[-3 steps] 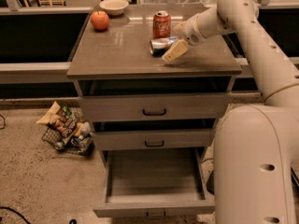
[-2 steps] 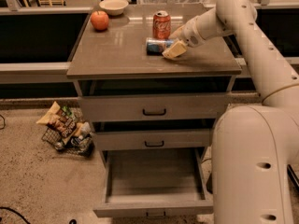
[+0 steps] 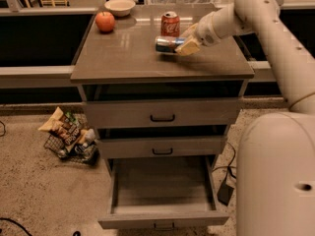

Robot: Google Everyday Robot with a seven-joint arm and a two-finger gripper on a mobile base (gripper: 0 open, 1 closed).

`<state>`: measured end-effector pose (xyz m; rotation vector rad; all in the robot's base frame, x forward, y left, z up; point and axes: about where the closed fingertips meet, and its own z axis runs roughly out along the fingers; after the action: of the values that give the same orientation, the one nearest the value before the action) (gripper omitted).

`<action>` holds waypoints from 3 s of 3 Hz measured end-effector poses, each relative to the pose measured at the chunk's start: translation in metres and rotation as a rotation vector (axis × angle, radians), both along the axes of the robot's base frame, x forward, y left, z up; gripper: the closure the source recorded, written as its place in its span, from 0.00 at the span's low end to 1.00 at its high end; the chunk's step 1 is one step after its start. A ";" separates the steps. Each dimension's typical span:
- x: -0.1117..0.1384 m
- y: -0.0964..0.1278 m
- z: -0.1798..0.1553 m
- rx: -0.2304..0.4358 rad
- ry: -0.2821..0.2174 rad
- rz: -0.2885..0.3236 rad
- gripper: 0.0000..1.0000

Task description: Place redbull can into bottom drawer

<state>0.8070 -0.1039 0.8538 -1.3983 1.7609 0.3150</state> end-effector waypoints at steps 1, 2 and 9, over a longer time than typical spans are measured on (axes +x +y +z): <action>-0.043 -0.006 0.031 0.014 -0.075 0.066 1.00; -0.043 -0.005 0.031 0.014 -0.075 0.066 1.00; -0.201 0.095 -0.031 0.165 -0.006 0.041 1.00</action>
Offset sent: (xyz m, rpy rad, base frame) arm -0.0320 -0.0074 0.0310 0.0141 -0.0680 0.0432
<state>0.6065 -0.0088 0.8232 -1.3171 1.6632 0.4673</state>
